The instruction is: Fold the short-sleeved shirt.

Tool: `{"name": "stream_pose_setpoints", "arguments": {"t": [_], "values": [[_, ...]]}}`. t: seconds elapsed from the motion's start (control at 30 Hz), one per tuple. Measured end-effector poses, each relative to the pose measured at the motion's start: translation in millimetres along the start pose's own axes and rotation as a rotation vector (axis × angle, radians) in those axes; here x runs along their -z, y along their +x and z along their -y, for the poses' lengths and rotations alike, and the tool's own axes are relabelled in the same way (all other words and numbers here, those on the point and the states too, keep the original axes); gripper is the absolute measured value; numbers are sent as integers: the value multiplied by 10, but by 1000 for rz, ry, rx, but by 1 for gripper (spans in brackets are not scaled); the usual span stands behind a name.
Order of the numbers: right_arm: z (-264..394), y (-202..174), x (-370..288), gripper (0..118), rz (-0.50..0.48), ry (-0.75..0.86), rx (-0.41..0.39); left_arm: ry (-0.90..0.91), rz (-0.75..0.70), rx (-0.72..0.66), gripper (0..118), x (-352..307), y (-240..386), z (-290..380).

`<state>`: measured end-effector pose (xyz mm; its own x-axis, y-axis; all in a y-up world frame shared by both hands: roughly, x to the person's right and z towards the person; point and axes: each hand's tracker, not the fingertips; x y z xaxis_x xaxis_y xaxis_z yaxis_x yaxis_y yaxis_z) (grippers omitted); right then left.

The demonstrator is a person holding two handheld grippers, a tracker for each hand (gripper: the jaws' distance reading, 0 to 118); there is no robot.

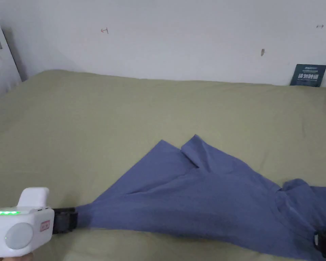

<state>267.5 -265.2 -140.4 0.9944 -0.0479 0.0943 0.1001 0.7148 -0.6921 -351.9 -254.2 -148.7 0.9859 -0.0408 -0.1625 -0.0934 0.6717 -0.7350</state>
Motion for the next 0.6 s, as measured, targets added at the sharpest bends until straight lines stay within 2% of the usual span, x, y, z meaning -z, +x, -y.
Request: {"name": "stream_pose_setpoints", "arguments": {"t": [0.03,0.07,0.1,0.13,0.17,0.2,0.27,0.33,0.43,0.6], "values": [[-15,-137,-47,107,-15,19,-22,26,20,-7,116,-100,11,-7],[-32,-277,-110,96,-50,33,-29,48,31,-15,113,-123,30,45],[-37,-413,-174,69,-81,60,-27,71,46,-19,97,-171,54,74],[-20,-537,-229,43,-103,109,-25,94,59,-21,71,-241,77,90],[-8,-676,-282,14,-105,151,-17,114,72,-25,28,-301,103,112],[8,-798,-309,5,-101,179,-18,118,74,-28,0,-346,148,145],[83,-952,-267,4,-110,230,-9,146,46,-39,0,-387,197,212],[126,-1062,-236,2,-142,221,-34,139,74,-10,0,-419,203,253],[229,-1354,-321,2,-110,269,-133,152,15,29,0,-388,159,321],[306,-1552,-263,2,-144,236,-125,78,-3,-26,0,-28,-195,352]]}}
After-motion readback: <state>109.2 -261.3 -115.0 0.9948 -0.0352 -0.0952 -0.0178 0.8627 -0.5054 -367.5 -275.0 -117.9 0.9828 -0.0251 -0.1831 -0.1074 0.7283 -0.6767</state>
